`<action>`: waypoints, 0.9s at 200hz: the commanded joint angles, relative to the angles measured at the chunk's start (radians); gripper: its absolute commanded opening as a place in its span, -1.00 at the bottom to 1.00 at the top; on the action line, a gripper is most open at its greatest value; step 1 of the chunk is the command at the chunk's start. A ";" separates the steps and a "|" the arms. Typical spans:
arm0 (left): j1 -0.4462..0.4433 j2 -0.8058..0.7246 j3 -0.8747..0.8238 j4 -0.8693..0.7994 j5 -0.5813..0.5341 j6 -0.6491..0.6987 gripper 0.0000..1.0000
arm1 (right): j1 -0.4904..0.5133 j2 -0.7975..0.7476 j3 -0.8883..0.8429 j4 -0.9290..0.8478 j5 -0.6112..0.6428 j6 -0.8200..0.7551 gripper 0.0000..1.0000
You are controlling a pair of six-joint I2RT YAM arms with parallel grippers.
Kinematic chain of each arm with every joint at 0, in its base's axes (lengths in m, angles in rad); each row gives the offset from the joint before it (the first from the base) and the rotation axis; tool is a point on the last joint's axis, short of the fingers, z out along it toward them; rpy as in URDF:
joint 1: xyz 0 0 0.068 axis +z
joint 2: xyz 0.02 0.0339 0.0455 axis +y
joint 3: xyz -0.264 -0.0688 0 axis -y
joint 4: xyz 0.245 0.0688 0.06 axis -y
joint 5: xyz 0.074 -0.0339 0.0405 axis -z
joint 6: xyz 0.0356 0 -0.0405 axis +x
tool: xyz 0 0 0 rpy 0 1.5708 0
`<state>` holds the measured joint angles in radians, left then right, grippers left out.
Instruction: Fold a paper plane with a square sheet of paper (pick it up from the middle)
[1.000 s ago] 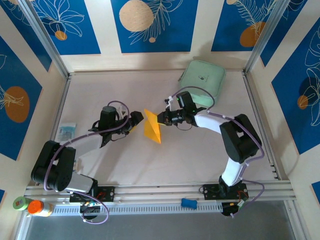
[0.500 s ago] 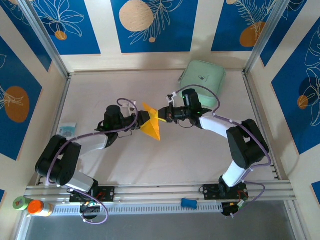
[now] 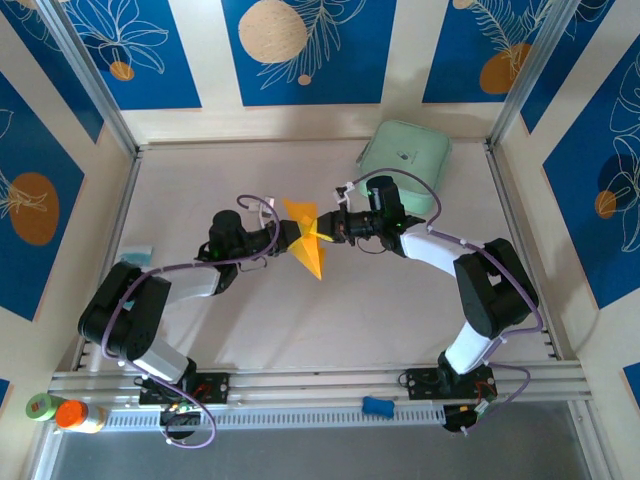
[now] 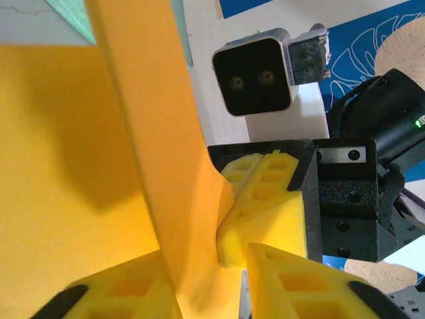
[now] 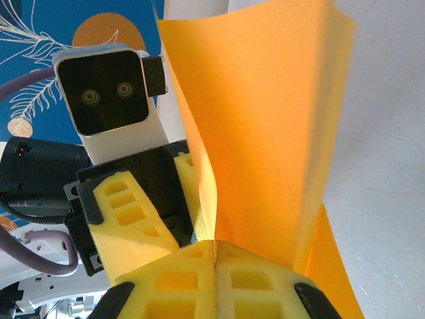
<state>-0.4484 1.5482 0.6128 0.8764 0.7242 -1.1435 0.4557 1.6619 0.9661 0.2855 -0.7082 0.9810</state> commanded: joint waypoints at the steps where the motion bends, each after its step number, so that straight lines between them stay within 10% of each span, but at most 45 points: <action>1: -0.005 -0.003 0.021 0.038 0.000 0.014 -0.51 | -0.006 -0.022 -0.015 0.016 -0.032 0.018 -0.91; 112: 0.026 -0.073 0.025 -0.184 -0.061 0.128 -0.92 | -0.057 -0.132 -0.074 -0.063 0.079 -0.030 -0.34; 145: 0.024 -0.135 0.139 -0.704 -0.191 0.393 -0.91 | -0.084 -0.247 -0.088 -0.288 0.295 -0.208 -0.10; 180: -0.055 -0.093 0.410 -1.305 -0.586 0.749 -0.86 | -0.094 -0.344 -0.099 -0.447 0.521 -0.325 0.08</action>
<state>-0.4507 1.4410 0.8593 0.0837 0.4461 -0.7078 0.3672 1.3746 0.8871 0.0196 -0.3958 0.7910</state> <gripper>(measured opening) 0.070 0.515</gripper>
